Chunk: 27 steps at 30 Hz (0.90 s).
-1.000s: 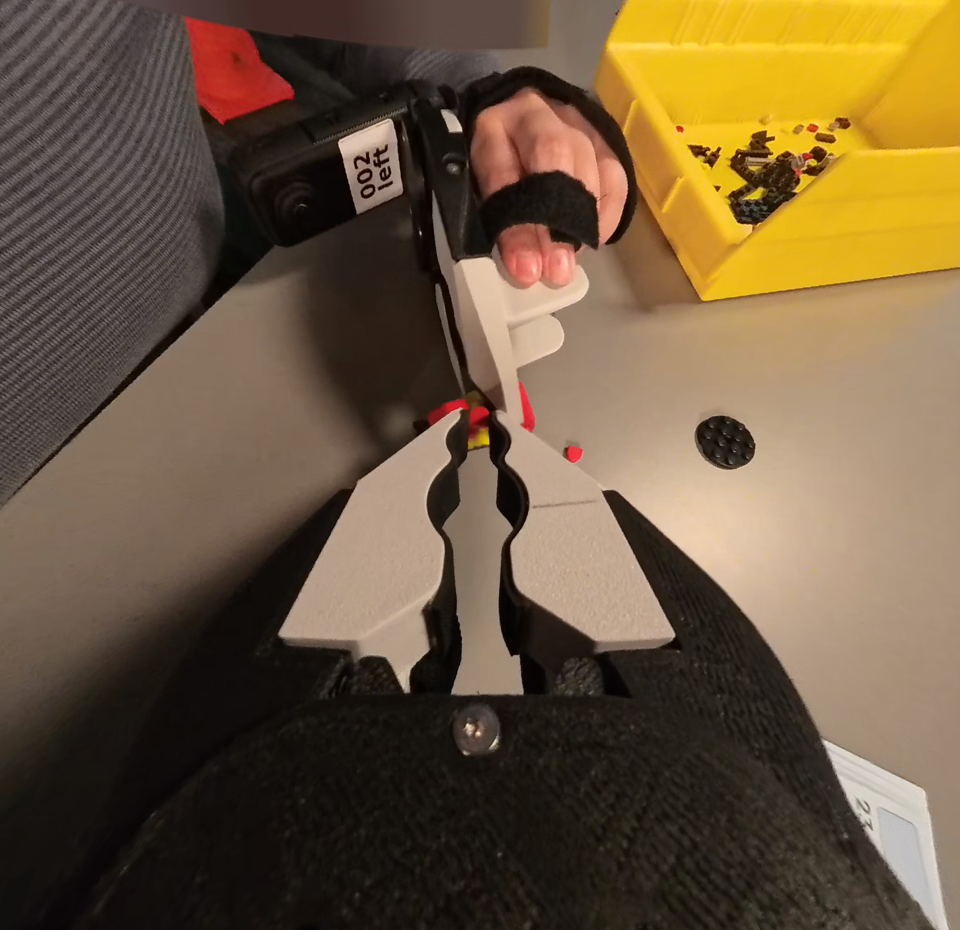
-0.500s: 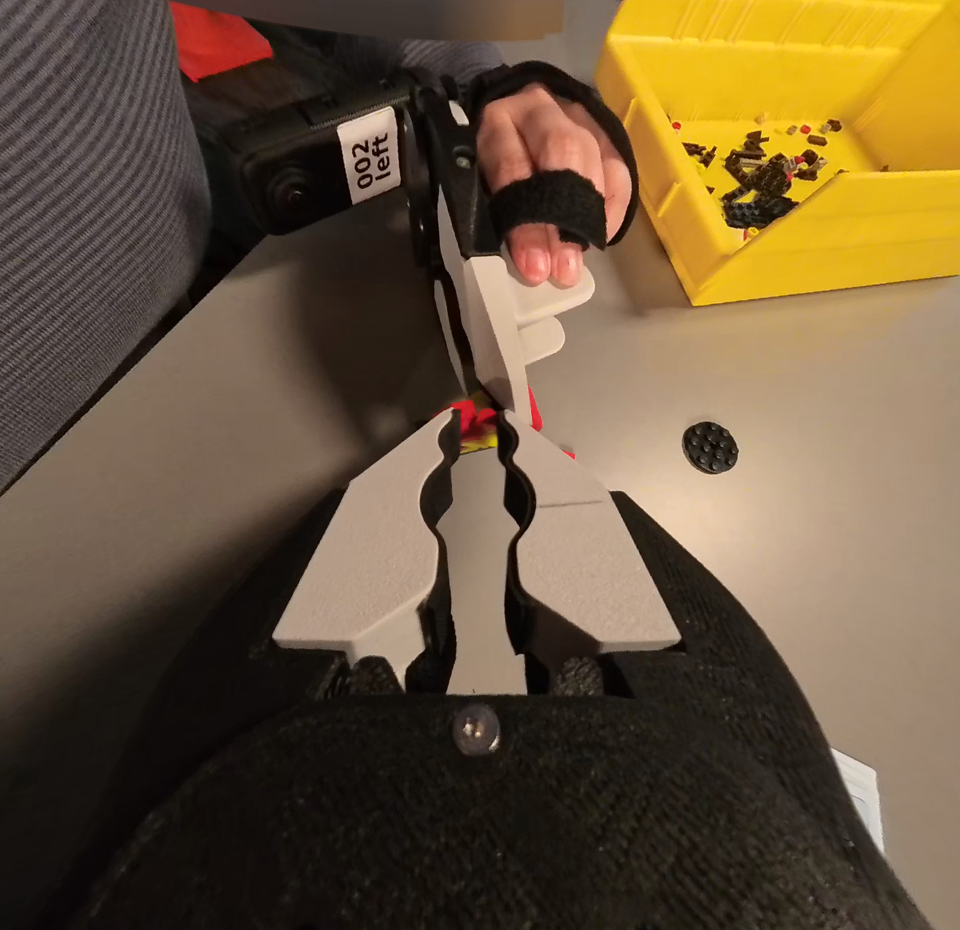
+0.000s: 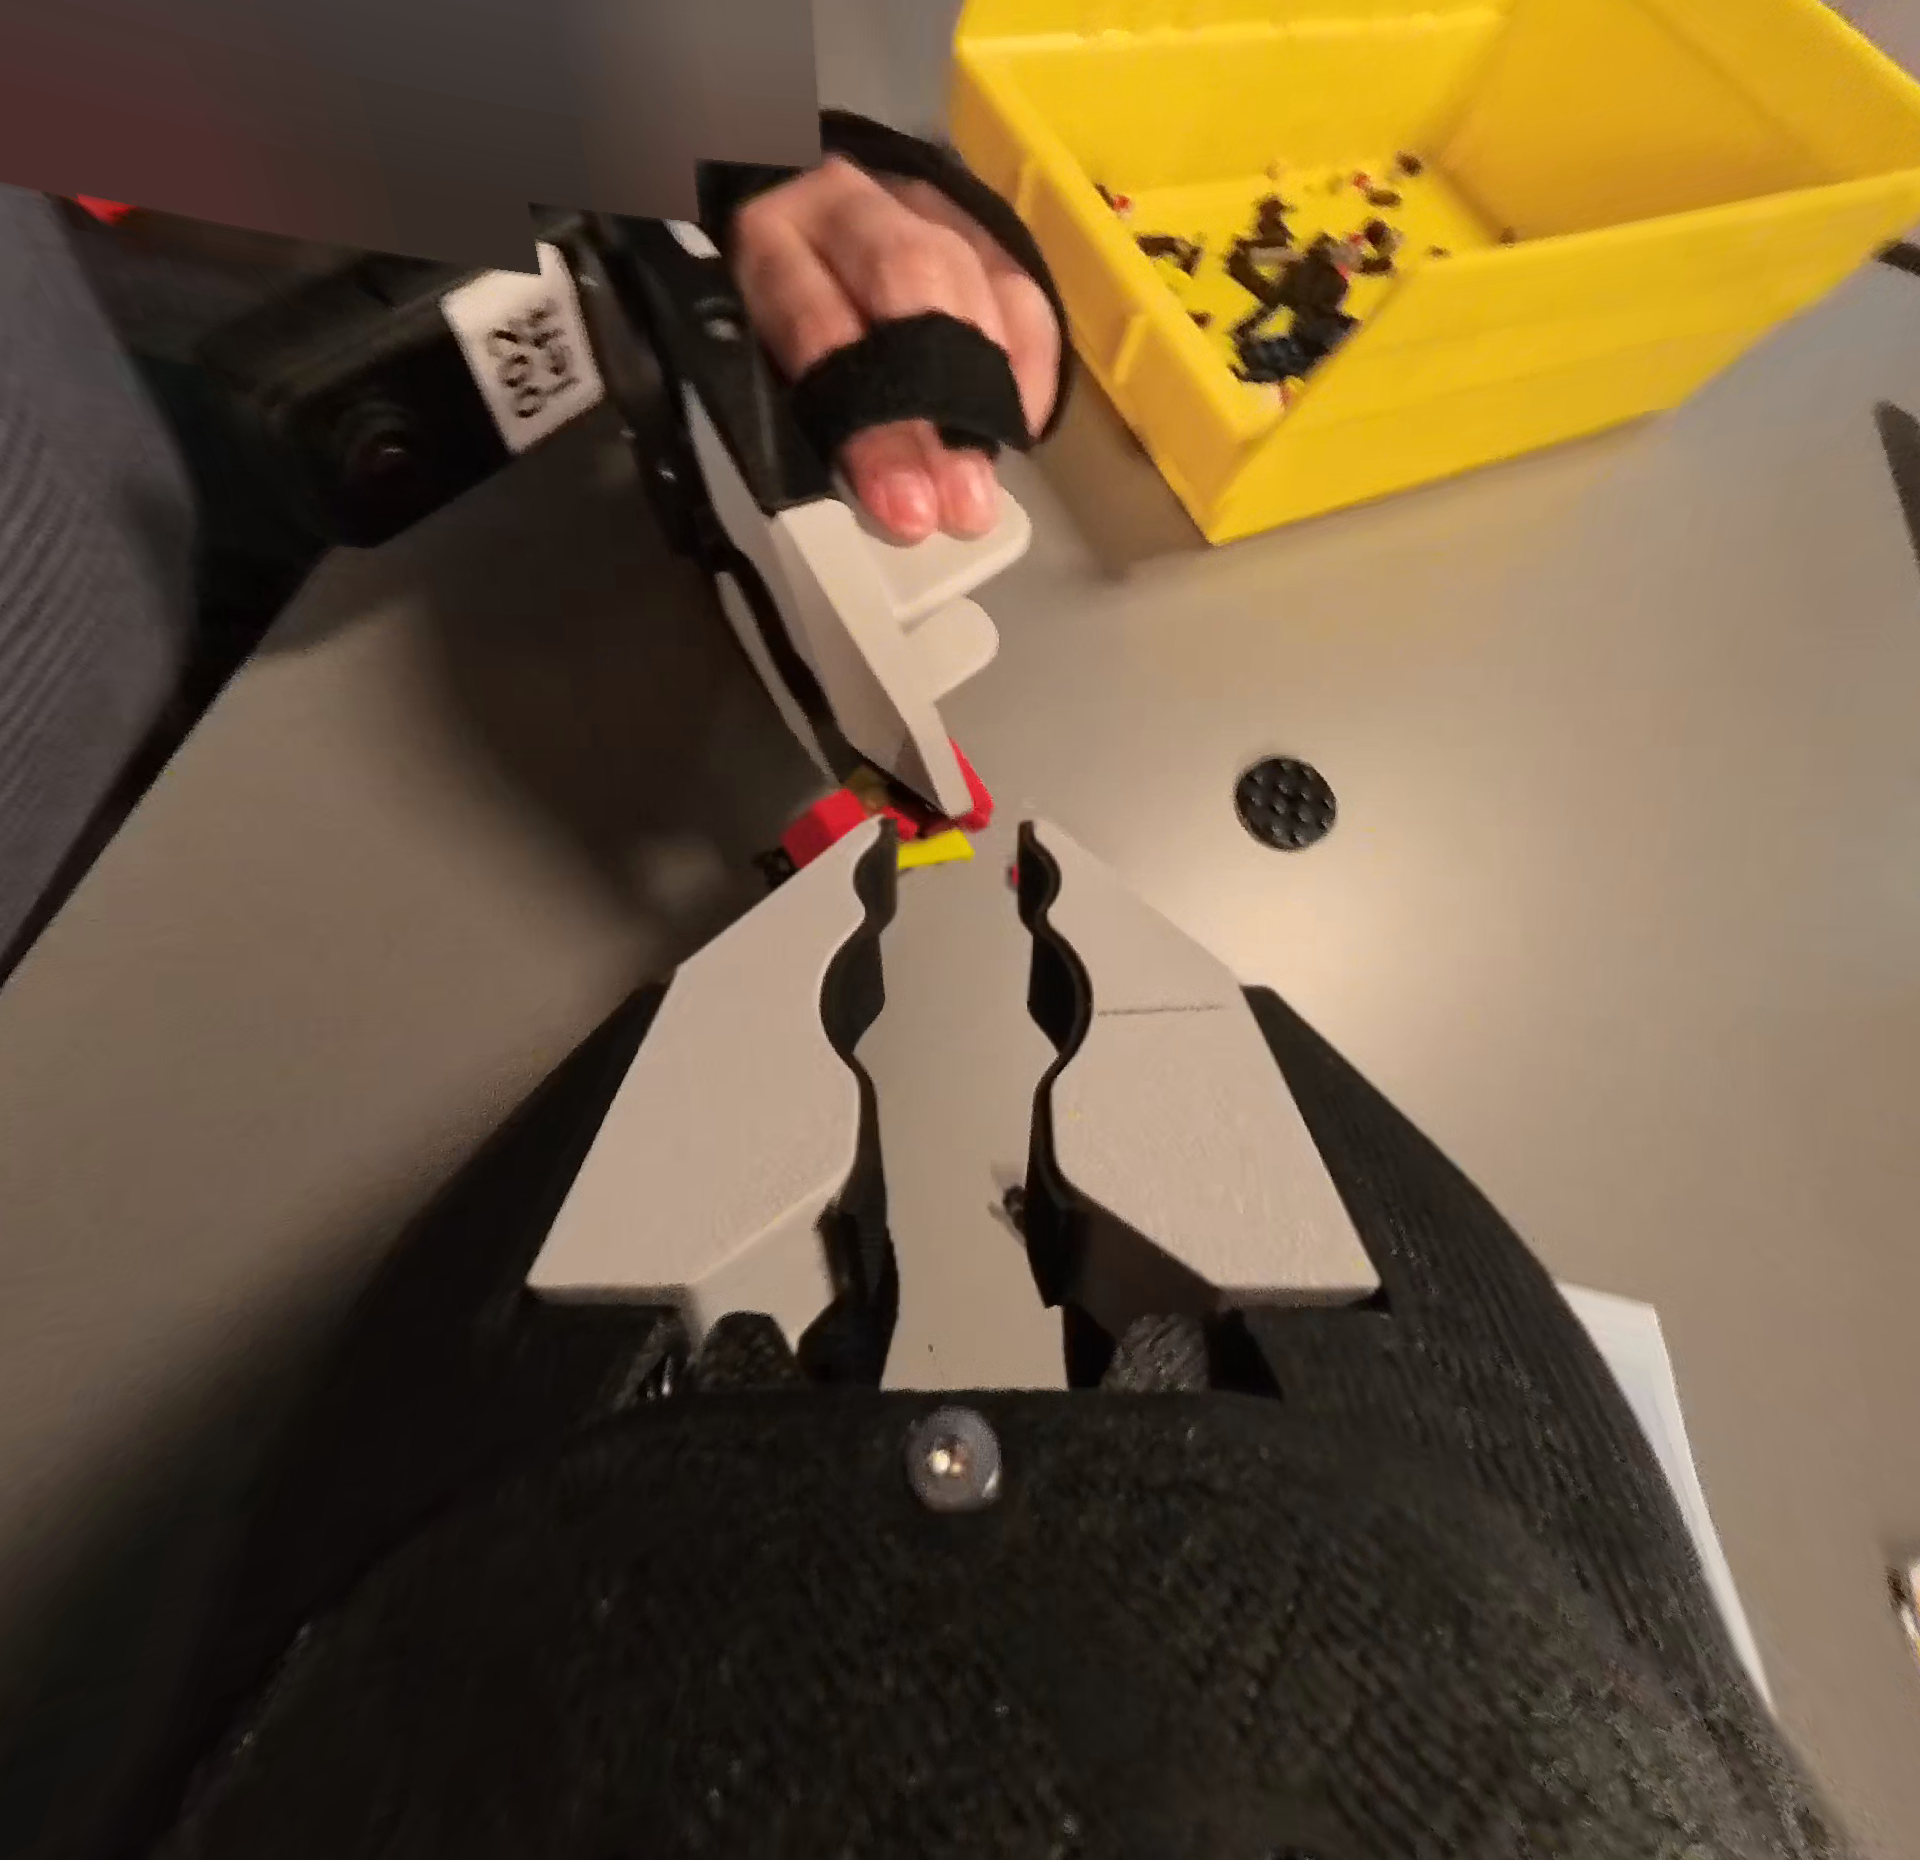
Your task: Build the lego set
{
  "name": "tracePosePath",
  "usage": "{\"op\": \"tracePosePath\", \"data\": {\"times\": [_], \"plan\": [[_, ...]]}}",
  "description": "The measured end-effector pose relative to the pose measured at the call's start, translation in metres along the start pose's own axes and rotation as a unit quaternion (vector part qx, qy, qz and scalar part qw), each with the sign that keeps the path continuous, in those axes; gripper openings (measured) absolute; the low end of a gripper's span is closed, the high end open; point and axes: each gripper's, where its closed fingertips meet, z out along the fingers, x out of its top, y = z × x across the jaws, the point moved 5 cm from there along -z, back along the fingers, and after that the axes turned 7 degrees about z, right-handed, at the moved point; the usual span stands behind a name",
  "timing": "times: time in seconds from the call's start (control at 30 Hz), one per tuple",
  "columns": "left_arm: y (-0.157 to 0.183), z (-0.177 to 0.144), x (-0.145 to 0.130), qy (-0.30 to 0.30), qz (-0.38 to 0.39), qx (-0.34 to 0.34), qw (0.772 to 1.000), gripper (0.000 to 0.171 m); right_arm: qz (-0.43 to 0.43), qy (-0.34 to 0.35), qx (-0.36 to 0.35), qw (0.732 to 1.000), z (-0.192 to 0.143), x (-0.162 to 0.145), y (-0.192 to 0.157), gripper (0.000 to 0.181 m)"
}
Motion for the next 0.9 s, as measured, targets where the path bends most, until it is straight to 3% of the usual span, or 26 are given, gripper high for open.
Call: {"op": "tracePosePath", "data": {"times": [0.17, 0.3, 0.53, 0.8, 0.83, 0.9], "plan": [[0.001, 0.003, -0.008, -0.029, 0.009, -0.002, 1.000, 0.021, 0.087, 0.000, 0.007, 0.996, -0.002, 0.005, 0.001, 0.016], [0.001, 0.004, -0.008, -0.031, 0.010, -0.004, 0.999, 0.021, 0.101, -0.016, -0.001, 0.995, 0.003, 0.005, -0.001, 0.012], [0.001, 0.004, -0.005, -0.021, 0.012, -0.006, 1.000, 0.021, 0.114, -0.037, 0.001, 0.993, 0.010, 0.000, -0.003, 0.008], [-0.002, 0.001, 0.001, 0.006, -0.002, 0.001, 1.000, 0.020, 0.078, -0.027, 0.083, 0.993, 0.000, -0.001, -0.010, 0.005], [-0.003, 0.000, 0.000, 0.006, -0.005, 0.001, 1.000, 0.011, 0.074, -0.027, 0.088, 0.993, -0.001, -0.002, -0.010, 0.005], [-0.002, 0.001, -0.001, 0.005, -0.002, 0.000, 1.000, 0.011, 0.066, -0.024, 0.093, 0.993, -0.004, -0.003, -0.009, 0.005]]}}
